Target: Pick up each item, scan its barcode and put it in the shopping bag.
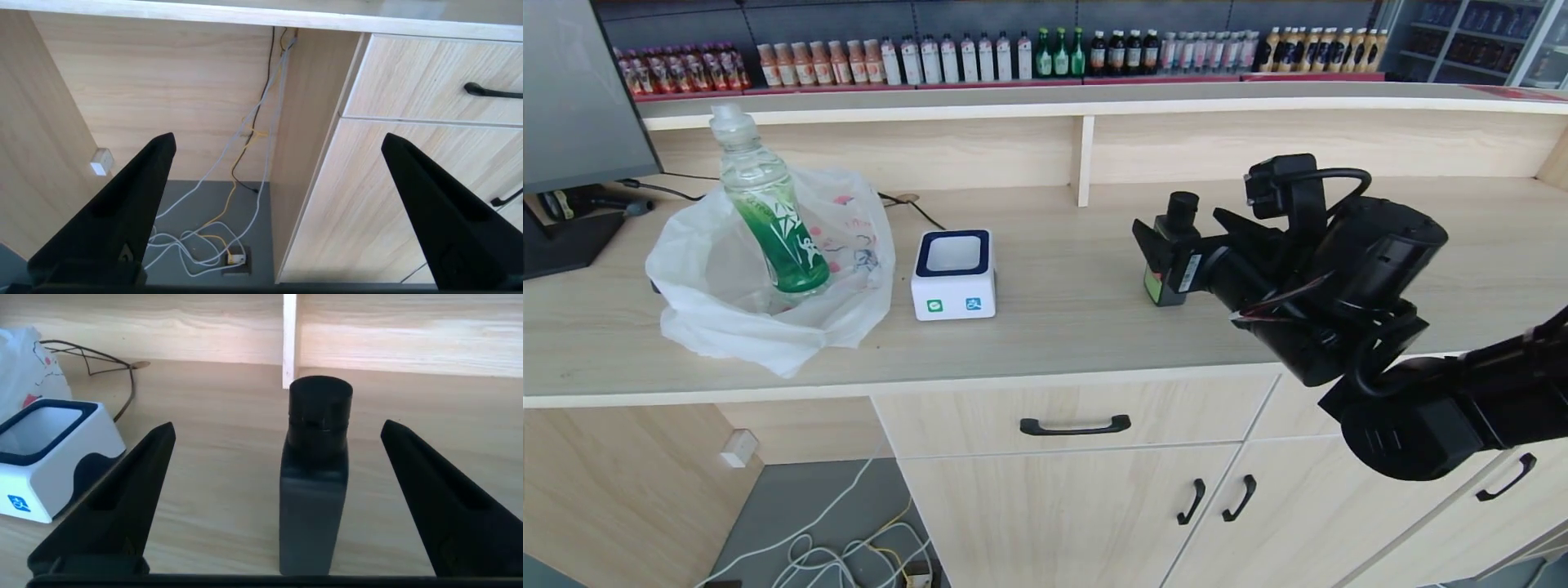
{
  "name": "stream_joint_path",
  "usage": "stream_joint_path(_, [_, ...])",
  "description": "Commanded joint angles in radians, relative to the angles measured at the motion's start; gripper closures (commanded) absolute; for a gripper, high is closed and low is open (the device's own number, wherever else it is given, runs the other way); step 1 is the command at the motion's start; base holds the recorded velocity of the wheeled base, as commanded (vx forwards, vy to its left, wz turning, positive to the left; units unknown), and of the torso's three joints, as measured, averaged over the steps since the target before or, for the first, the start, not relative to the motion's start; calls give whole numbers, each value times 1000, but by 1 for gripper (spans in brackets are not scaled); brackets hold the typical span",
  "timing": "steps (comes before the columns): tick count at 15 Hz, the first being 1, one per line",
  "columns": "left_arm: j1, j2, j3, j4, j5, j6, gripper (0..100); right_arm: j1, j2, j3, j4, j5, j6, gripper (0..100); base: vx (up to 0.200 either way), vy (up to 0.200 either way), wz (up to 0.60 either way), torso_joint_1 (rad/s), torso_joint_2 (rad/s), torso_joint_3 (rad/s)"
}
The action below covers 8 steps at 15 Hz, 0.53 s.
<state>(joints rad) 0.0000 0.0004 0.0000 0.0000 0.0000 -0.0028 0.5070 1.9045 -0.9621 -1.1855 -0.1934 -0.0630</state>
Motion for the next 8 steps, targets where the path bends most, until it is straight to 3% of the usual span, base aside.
stream_joint_path(1, [0, 0, 0, 0, 0, 0, 0, -19, 68, -60, 1, 0, -1, 0, 0, 0, 0, 0, 0, 0])
stream_joint_path(8, [-2, 0, 0, 0, 0, 0, 0, -50, 131, -171, 67, 0, -1, 0, 0, 0, 0, 0, 0, 0])
